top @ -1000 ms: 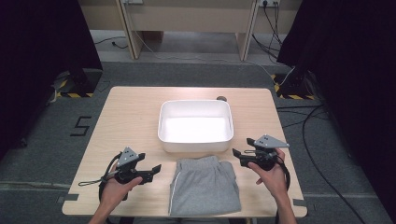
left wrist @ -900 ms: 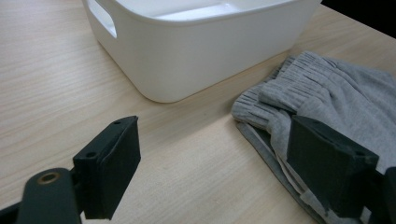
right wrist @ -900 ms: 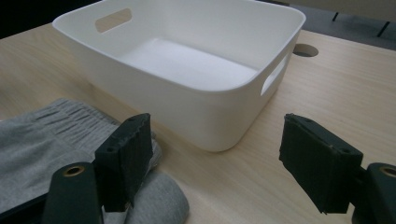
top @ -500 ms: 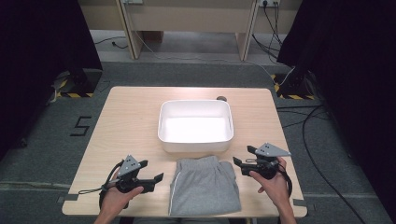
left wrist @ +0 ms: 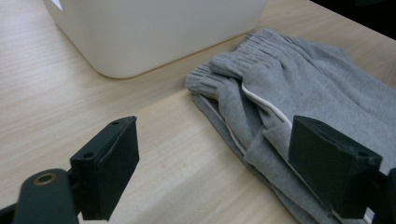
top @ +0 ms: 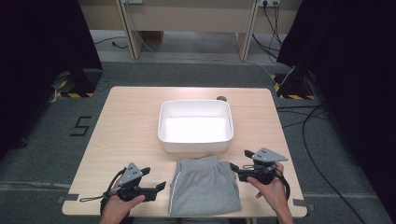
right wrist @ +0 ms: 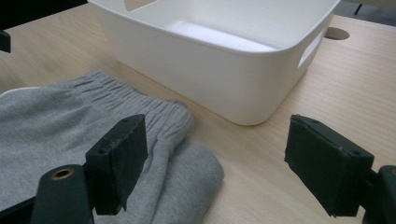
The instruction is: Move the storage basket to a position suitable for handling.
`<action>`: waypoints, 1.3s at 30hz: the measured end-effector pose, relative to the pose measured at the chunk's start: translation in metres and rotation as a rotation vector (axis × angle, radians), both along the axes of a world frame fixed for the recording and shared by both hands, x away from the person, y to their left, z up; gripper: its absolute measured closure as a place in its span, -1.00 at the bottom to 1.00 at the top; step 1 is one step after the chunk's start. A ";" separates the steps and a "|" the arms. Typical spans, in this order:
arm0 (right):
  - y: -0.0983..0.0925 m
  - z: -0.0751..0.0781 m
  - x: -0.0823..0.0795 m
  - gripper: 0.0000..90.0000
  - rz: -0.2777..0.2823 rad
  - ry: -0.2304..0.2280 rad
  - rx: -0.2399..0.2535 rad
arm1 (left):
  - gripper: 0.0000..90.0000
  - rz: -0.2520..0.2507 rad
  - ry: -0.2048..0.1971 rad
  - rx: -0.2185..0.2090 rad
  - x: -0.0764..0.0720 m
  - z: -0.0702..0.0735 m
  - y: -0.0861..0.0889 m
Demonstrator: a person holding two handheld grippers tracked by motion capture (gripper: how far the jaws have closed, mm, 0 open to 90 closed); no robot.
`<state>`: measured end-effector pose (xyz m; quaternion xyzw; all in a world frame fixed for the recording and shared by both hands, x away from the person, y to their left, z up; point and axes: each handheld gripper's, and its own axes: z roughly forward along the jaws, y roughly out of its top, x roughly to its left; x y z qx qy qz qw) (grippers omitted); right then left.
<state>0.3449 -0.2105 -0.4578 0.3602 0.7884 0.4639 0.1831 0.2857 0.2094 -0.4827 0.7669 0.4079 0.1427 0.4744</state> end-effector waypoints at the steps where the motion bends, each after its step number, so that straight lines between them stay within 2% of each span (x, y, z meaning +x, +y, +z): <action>1: 0.001 -0.001 -0.001 -0.53 0.000 0.008 0.003 | -0.65 -0.001 0.004 -0.002 -0.001 -0.001 0.000; 10: 0.005 -0.006 -0.005 -0.59 0.023 0.014 0.002 | -0.67 -0.001 0.019 -0.023 -0.009 -0.005 0.000; 17: 0.004 -0.011 -0.007 -0.59 0.025 0.030 -0.004 | -0.67 -0.022 0.027 -0.013 -0.014 -0.009 -0.006; 20: 0.006 -0.016 -0.009 -0.59 0.027 0.051 -0.007 | -0.67 -0.031 0.030 -0.002 -0.017 -0.011 -0.010; 24: 0.005 -0.022 -0.008 -0.60 0.037 0.059 -0.004 | -0.67 -0.050 0.047 0.005 -0.020 -0.016 -0.017; 29: 0.009 -0.029 -0.006 -0.62 0.049 0.081 -0.033 | -0.67 -0.062 0.058 0.008 -0.021 -0.020 -0.023; 39: 0.013 -0.030 -0.007 -0.62 0.069 0.086 -0.046 | -0.67 -0.073 0.074 0.015 -0.028 -0.026 -0.029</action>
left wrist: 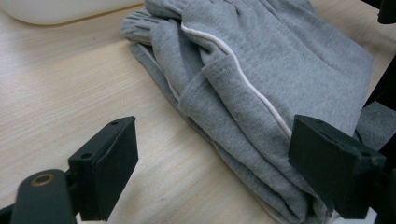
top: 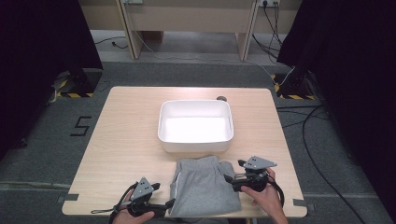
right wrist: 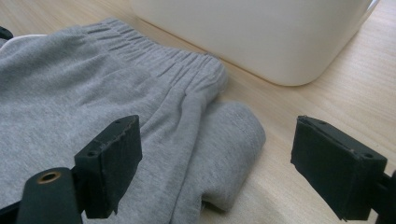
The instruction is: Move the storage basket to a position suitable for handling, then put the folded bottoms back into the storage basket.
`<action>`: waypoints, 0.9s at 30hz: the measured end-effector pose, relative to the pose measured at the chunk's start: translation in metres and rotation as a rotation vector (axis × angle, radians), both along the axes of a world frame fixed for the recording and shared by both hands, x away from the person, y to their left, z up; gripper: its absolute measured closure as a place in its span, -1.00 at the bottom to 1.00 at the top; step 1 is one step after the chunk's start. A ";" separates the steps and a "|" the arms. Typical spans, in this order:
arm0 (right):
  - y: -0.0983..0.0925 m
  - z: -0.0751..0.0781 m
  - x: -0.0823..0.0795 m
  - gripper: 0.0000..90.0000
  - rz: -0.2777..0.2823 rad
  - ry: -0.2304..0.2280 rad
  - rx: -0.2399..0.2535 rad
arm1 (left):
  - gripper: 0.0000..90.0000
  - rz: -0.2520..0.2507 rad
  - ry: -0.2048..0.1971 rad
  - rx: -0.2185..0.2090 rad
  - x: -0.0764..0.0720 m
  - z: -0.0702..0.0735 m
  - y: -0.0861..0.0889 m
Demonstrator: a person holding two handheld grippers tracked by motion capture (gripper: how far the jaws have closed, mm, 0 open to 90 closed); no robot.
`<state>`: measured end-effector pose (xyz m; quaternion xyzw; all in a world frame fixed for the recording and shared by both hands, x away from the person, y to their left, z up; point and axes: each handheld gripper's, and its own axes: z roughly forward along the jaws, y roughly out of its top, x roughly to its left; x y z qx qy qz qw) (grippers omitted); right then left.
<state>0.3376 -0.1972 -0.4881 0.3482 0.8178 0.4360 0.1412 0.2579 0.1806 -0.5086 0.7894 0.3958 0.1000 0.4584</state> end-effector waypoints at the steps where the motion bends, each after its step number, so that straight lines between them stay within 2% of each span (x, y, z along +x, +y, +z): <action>1: 0.000 0.000 0.000 -0.62 -0.002 0.001 -0.001 | -0.67 -0.001 -0.004 0.003 -0.001 0.000 -0.001; 4: 0.001 -0.001 -0.001 -0.62 0.000 0.002 0.002 | -0.67 -0.010 -0.017 0.008 -0.005 0.001 -0.003; 10: 0.001 -0.004 -0.001 -0.62 0.002 0.009 -0.002 | -0.67 -0.016 -0.029 -0.009 -0.013 0.007 -0.005; 14: 0.000 -0.003 -0.001 -0.62 -0.002 0.009 -0.001 | -0.67 -0.046 -0.032 -0.025 -0.019 0.012 -0.010; 17: 0.000 -0.002 -0.001 -0.61 -0.002 0.005 -0.001 | -0.67 -0.048 -0.030 0.005 -0.020 0.011 -0.016; 20: 0.000 -0.001 -0.002 -0.61 -0.001 0.003 0.002 | -0.67 -0.052 -0.007 0.018 -0.017 0.005 -0.021; 27: 0.003 -0.004 0.000 -0.61 0.002 0.007 -0.018 | -0.66 -0.088 0.015 0.078 -0.009 -0.005 -0.037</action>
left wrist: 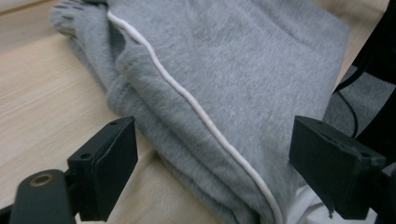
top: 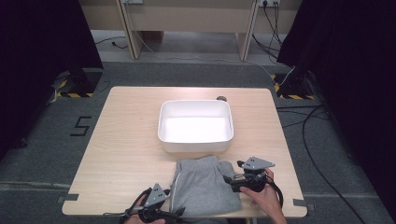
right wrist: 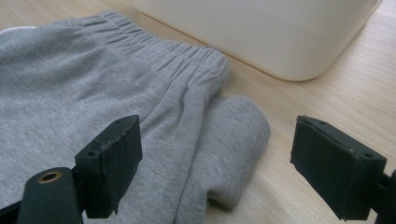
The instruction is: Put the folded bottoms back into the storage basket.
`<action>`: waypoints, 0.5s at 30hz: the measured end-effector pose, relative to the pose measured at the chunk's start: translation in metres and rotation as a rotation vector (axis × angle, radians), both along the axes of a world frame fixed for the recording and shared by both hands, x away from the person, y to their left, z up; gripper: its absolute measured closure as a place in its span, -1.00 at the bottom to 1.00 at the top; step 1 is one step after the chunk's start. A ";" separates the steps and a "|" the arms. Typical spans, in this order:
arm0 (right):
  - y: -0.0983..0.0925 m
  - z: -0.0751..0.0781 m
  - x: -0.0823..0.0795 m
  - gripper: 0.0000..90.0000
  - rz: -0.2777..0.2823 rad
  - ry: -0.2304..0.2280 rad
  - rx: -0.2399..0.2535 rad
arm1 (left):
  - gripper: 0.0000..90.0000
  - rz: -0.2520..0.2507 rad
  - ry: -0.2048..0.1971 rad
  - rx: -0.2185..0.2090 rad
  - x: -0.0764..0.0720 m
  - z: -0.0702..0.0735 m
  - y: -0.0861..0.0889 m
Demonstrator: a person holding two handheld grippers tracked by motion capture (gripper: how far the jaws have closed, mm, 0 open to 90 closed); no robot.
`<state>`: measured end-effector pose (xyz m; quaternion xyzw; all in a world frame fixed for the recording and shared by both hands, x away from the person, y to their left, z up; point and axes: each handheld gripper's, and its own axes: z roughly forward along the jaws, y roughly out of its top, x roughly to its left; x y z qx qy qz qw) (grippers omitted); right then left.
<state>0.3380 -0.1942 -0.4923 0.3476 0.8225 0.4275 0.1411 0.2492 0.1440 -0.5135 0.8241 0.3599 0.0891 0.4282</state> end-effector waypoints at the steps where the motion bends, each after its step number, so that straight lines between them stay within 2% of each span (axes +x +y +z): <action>1: 0.000 0.000 0.000 -0.61 0.001 0.000 -0.003 | -0.66 -0.003 0.000 0.003 0.001 -0.001 -0.002; 4: 0.000 -0.001 0.001 -0.61 -0.002 0.002 0.003 | -0.57 -0.015 0.007 0.011 0.004 -0.003 -0.004; 9: 0.002 -0.001 0.002 -0.61 -0.001 0.001 0.000 | -0.27 -0.021 0.003 -0.027 0.004 -0.007 0.000; 15: 0.006 -0.001 0.002 -0.60 0.010 -0.001 -0.012 | 0.09 -0.031 0.011 -0.045 0.003 -0.007 0.002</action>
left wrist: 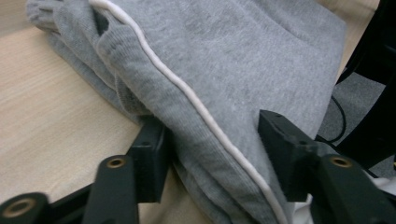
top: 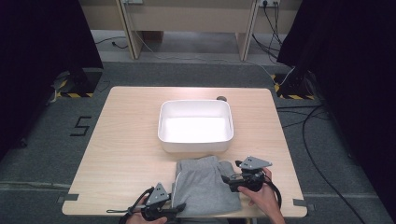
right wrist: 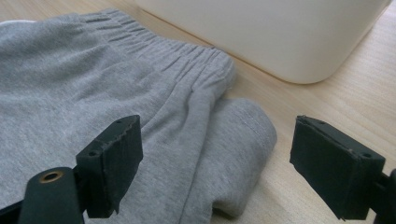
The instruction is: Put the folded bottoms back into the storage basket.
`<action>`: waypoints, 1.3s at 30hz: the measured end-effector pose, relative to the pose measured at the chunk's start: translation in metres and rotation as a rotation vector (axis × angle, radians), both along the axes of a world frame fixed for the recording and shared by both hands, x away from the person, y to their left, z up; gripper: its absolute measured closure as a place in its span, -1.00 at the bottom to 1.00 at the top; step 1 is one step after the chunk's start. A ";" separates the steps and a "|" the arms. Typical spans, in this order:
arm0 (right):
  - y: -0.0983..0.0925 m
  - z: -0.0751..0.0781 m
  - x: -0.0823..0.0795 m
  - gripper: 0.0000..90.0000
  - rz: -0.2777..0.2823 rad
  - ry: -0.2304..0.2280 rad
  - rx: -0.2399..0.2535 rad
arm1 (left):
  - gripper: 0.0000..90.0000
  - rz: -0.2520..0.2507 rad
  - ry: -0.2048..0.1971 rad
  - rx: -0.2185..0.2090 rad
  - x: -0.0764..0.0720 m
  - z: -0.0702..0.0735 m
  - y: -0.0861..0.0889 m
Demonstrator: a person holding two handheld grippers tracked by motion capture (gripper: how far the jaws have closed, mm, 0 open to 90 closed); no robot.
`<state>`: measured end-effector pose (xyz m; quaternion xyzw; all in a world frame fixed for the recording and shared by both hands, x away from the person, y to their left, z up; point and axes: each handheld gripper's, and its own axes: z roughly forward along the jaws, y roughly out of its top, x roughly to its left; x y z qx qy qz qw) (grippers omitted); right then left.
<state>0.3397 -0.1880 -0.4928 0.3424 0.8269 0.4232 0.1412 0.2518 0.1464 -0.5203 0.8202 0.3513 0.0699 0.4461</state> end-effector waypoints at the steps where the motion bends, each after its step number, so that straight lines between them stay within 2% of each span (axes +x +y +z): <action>1: 0.000 0.000 0.000 -0.60 0.001 0.000 0.000 | 0.16 -0.006 -0.006 0.001 0.000 0.000 -0.001; 5: -0.001 0.000 0.002 -0.60 0.000 0.003 0.000 | 0.28 -0.009 0.001 -0.010 0.001 0.000 0.000; 10: -0.002 -0.002 0.007 -0.60 -0.001 0.019 0.007 | 0.35 -0.013 -0.007 -0.010 0.001 0.000 0.001; 16: 0.005 -0.008 0.015 -0.62 0.017 0.065 0.010 | 0.37 -0.011 -0.005 -0.008 0.002 0.001 0.004; 27: 0.020 -0.018 0.029 -0.63 0.036 0.107 -0.015 | 0.38 -0.014 0.010 -0.028 0.005 -0.001 0.008; 33: 0.027 -0.023 0.034 -0.64 0.054 0.108 -0.019 | 0.37 -0.014 0.019 -0.033 0.006 -0.001 0.009; 36: 0.029 -0.023 0.034 -0.51 0.075 0.108 -0.010 | 0.37 -0.015 0.029 -0.040 0.007 -0.001 0.010; 37: 0.029 -0.023 0.034 -0.40 0.090 0.104 -0.009 | 0.37 -0.014 0.033 -0.045 0.007 -0.002 0.010; 38: 0.030 -0.023 0.033 -0.15 0.115 0.113 0.012 | 0.37 -0.014 0.034 -0.045 0.007 -0.002 0.010; 39: 0.030 -0.023 0.033 -0.07 0.122 0.121 0.022 | 0.37 -0.014 0.035 -0.044 0.007 -0.001 0.011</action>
